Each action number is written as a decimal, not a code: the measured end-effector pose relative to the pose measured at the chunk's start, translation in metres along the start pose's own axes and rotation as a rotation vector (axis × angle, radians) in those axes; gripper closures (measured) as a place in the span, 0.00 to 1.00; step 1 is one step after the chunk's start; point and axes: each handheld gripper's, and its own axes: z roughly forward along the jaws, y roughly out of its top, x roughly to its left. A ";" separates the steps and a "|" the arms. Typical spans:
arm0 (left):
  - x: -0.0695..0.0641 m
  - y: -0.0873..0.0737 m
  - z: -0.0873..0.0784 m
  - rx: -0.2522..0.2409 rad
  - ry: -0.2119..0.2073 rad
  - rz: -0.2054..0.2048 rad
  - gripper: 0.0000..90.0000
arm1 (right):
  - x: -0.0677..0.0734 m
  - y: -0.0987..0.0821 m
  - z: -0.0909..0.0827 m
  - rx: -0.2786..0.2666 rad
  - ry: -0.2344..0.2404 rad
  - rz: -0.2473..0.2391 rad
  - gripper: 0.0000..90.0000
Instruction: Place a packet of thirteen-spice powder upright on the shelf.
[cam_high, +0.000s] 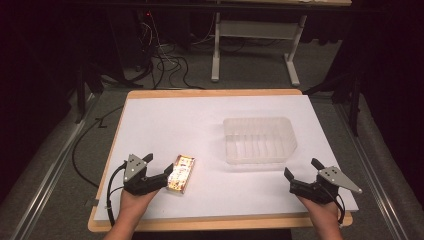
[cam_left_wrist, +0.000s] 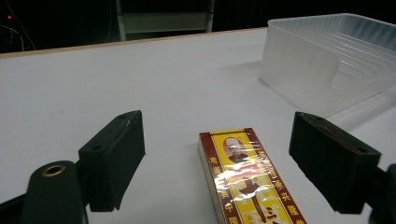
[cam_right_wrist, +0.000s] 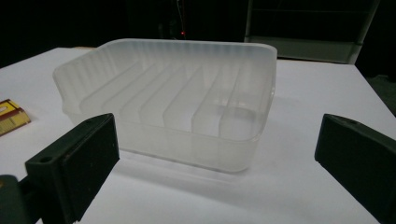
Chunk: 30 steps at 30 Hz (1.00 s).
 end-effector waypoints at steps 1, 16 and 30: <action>0.001 0.000 -0.001 -0.001 0.000 0.002 0.21 | 0.000 -0.001 0.001 0.006 0.003 -0.004 0.00; 0.000 0.005 0.002 -0.005 -0.047 -0.047 0.27 | 0.000 -0.006 0.000 0.026 0.000 -0.017 0.00; -0.024 0.002 0.009 0.074 -0.162 0.034 0.78 | -0.001 -0.004 -0.001 0.019 0.011 -0.024 0.03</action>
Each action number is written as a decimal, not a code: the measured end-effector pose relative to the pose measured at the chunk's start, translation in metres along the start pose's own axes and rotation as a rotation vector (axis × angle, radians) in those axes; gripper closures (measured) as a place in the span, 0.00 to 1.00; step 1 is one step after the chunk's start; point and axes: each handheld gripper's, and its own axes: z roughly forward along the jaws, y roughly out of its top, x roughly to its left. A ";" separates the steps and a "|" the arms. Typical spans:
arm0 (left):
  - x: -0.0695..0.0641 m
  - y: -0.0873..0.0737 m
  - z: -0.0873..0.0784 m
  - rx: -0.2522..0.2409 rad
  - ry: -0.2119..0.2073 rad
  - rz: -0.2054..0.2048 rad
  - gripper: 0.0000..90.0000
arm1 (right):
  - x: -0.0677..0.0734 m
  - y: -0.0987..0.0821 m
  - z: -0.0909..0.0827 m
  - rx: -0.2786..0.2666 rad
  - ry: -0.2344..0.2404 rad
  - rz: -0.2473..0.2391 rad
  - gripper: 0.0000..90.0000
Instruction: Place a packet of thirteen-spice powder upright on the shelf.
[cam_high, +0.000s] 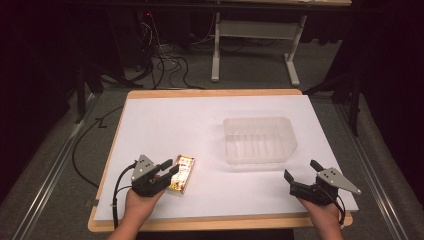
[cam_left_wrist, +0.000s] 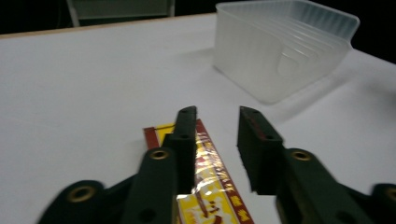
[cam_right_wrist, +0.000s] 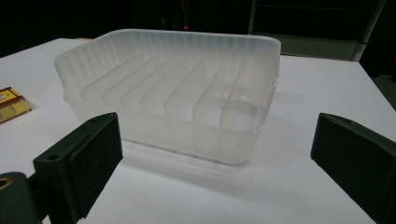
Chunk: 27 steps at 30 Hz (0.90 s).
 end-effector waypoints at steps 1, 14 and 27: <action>-0.006 -0.001 0.003 0.012 -0.003 0.027 0.85 | 0.000 0.000 0.001 0.007 -0.001 0.004 0.03; -0.047 -0.024 0.036 0.290 0.017 0.177 1.00 | 0.008 0.004 0.013 0.009 0.041 -0.013 0.05; -0.030 -0.031 0.029 0.347 0.106 0.150 1.00 | 0.014 0.007 0.023 0.013 0.081 -0.023 0.06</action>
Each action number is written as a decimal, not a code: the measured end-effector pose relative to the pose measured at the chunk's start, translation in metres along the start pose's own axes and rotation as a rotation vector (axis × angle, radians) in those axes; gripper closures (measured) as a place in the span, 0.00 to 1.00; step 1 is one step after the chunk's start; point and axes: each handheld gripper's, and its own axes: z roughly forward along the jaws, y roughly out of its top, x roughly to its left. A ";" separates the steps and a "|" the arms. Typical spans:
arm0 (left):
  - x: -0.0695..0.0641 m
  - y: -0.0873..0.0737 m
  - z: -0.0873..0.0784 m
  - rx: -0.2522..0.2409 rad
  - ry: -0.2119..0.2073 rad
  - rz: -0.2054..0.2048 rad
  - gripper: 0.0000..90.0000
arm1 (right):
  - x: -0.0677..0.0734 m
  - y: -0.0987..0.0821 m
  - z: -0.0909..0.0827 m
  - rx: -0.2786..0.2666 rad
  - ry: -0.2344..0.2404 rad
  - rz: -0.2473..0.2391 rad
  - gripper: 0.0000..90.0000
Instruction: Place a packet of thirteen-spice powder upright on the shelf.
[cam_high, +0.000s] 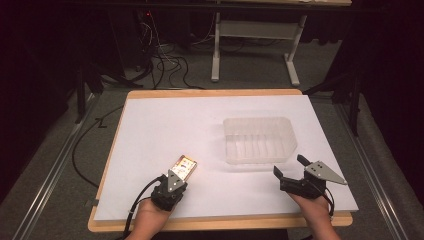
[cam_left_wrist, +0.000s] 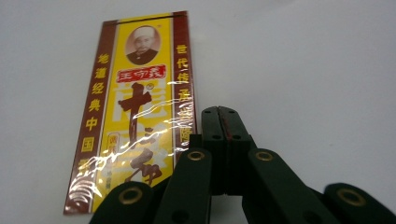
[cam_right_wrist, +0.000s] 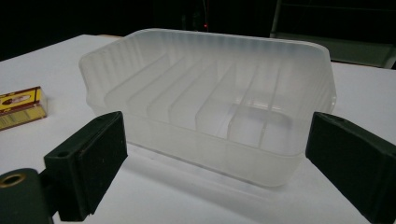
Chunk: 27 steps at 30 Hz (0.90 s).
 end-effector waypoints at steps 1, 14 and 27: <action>0.002 -0.001 -0.001 0.001 0.005 -0.004 1.00 | 0.000 0.000 0.000 -0.001 -0.001 0.001 0.06; 0.013 0.003 -0.013 -0.062 -0.031 -0.042 0.96 | -0.002 -0.002 -0.002 0.011 0.008 0.007 0.08; 0.037 0.025 -0.018 0.088 -0.058 -0.050 0.32 | -0.011 -0.002 -0.003 0.025 -0.001 0.011 0.08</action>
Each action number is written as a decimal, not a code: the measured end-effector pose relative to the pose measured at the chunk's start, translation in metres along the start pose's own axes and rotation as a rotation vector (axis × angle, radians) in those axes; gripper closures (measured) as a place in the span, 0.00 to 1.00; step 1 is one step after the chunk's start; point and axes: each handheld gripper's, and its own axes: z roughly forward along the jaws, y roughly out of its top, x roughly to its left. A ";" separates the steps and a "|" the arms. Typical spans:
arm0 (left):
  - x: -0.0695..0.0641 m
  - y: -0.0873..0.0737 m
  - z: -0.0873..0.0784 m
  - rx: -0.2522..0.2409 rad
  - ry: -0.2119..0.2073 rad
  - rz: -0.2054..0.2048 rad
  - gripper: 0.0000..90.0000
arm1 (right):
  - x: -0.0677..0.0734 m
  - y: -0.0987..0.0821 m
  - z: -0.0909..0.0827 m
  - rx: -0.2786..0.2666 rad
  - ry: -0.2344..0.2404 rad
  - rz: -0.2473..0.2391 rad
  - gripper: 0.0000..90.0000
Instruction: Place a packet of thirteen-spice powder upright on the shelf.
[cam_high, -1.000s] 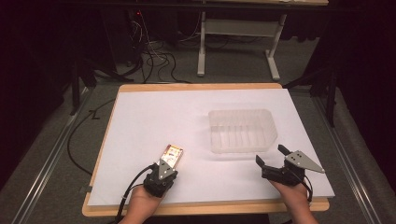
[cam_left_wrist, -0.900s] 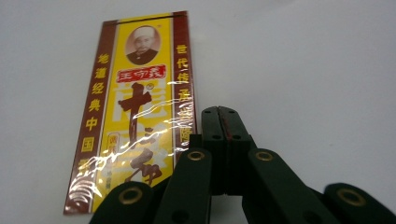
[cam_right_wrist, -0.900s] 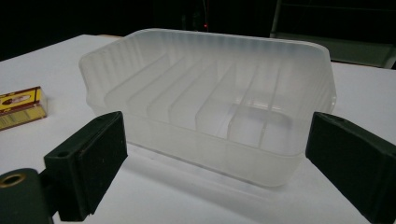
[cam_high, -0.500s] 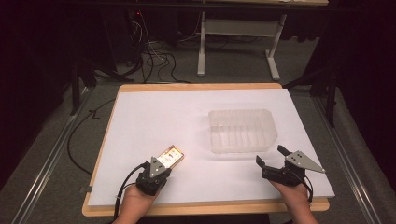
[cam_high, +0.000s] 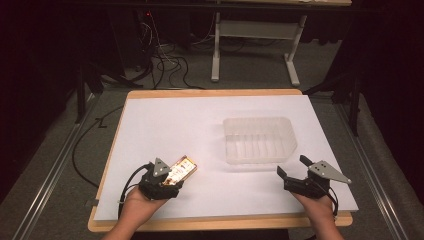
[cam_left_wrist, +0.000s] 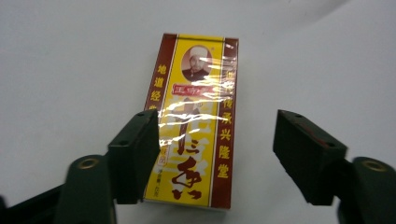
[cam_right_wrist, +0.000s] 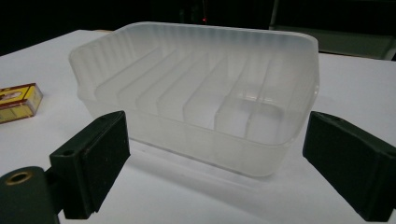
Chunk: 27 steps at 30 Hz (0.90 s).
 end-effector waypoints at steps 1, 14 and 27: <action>0.002 0.002 0.000 0.019 0.001 0.002 0.29 | -0.001 0.000 0.000 0.001 -0.002 0.001 0.09; 0.010 0.030 0.013 0.267 -0.015 0.083 0.18 | 0.004 -0.001 0.001 0.011 0.011 -0.018 0.10; 0.017 0.048 0.035 0.485 -0.045 0.129 0.16 | 0.008 -0.001 0.002 0.013 0.023 -0.025 0.10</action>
